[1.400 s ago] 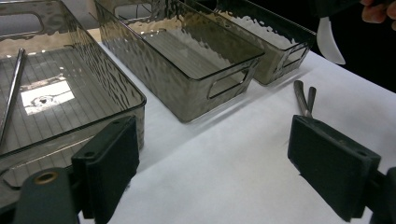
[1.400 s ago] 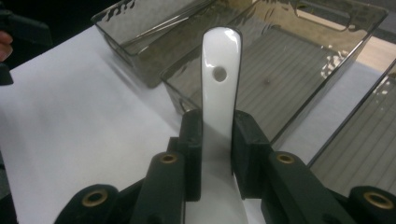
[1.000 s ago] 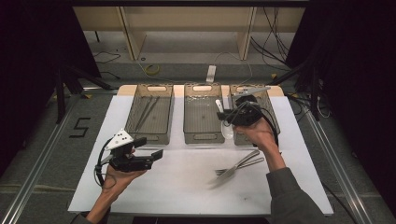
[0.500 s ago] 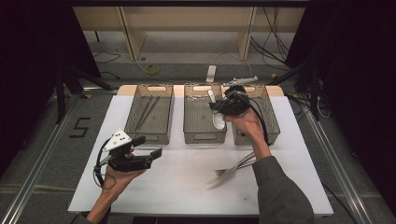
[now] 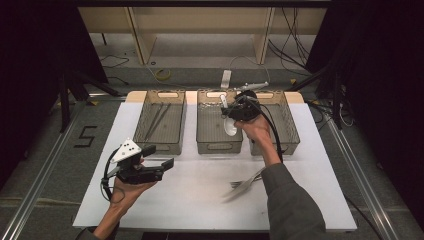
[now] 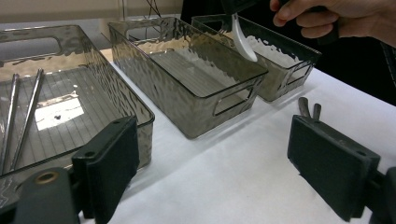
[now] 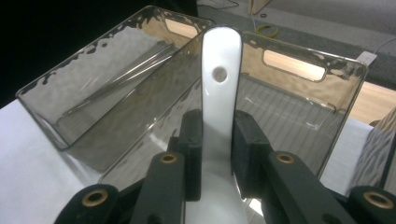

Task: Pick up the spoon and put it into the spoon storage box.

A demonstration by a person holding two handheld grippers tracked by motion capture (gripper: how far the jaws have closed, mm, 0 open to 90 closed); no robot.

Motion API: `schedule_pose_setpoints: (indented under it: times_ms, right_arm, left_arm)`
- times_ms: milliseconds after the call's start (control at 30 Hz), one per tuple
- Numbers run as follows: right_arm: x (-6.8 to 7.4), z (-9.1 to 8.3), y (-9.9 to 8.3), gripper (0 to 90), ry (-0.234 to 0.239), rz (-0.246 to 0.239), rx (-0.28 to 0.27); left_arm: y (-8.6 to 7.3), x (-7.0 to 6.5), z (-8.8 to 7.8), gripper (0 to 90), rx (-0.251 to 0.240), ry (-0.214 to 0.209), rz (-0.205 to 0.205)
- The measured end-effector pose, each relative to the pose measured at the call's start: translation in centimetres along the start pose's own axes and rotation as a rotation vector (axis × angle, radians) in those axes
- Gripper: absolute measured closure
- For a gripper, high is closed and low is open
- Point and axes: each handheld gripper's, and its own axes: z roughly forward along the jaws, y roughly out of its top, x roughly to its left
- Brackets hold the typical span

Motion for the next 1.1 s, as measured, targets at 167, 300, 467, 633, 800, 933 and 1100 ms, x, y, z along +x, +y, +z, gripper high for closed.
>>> schedule_pose_setpoints:
  times_ms: [167, 300, 467, 633, 800, 933, 1100]
  right_arm:
    - [-0.2, 1.2, -0.2, 76.1, -0.010, 0.015, 0.009]
    - [-0.1, 2.0, -0.3, 76.0, -0.028, 0.014, 0.012]
    - [-0.2, 2.9, -0.4, 76.1, -0.040, 0.022, 0.017]
    - [-0.2, 3.7, -0.6, 76.0, -0.047, 0.035, 0.029]
    - [0.0, 4.0, -0.8, 76.0, -0.054, 0.036, 0.037]
    - [0.2, 4.2, -1.0, 76.0, -0.052, 0.040, 0.043]
    - [0.6, 4.8, -1.1, 76.0, -0.056, 0.036, 0.048]
  left_arm:
    - [0.0, 0.0, 0.0, 16.2, -0.007, -0.001, 0.001]
    - [0.0, -0.1, 0.0, 16.2, -0.007, 0.000, 0.005]
    - [0.0, -0.1, 0.0, 16.2, -0.010, -0.001, 0.011]
    - [0.1, -0.1, 0.0, 16.2, -0.013, -0.004, 0.011]
    - [0.0, -0.2, 0.0, 16.2, -0.012, -0.003, 0.011]
    - [0.1, 0.0, -0.1, 16.2, -0.013, 0.001, 0.007]
    - [0.1, -0.1, -0.1, 16.2, -0.013, 0.003, 0.009]
